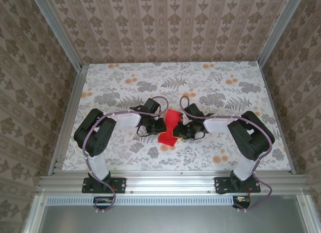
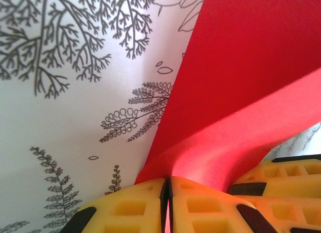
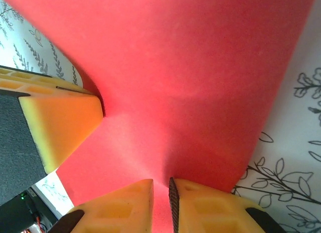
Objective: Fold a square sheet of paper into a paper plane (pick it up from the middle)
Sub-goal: Fold the square sheet of paper in half at the center of the table.
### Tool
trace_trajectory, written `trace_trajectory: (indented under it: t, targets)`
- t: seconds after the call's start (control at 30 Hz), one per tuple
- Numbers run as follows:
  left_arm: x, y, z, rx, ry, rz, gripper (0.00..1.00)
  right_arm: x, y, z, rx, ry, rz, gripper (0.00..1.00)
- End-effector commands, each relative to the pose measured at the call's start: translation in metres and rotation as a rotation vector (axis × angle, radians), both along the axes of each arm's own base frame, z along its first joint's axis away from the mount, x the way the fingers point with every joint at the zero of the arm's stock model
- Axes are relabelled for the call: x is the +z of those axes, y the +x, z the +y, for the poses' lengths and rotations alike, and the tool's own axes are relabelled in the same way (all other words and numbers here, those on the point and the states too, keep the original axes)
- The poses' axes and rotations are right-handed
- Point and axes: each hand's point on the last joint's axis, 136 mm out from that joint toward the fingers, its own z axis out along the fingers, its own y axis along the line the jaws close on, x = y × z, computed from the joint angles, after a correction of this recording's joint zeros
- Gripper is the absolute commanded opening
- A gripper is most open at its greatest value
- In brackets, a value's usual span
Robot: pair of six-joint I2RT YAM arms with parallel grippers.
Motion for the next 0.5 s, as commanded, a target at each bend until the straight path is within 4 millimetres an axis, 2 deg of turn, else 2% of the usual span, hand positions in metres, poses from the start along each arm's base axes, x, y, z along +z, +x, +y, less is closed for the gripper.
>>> trace_trajectory:
  t: [0.0,0.1,0.2,0.47]
  targets:
    - [-0.043,-0.027,0.032,-0.001,0.188,0.094,0.13,-0.008,-0.011,-0.006,-0.013,-0.038,0.031,0.2]
    - [-0.043,-0.027,0.033,0.001,0.189,0.093,0.13,0.014,-0.014,0.005,0.019,0.008,-0.015,0.2]
    - [-0.042,-0.027,0.031,0.0,0.187,0.092,0.12,0.018,-0.024,0.011,0.039,0.021,-0.013,0.2]
    - [-0.044,-0.027,0.031,0.008,0.188,0.094,0.12,-0.023,-0.043,-0.001,0.001,-0.038,0.068,0.2]
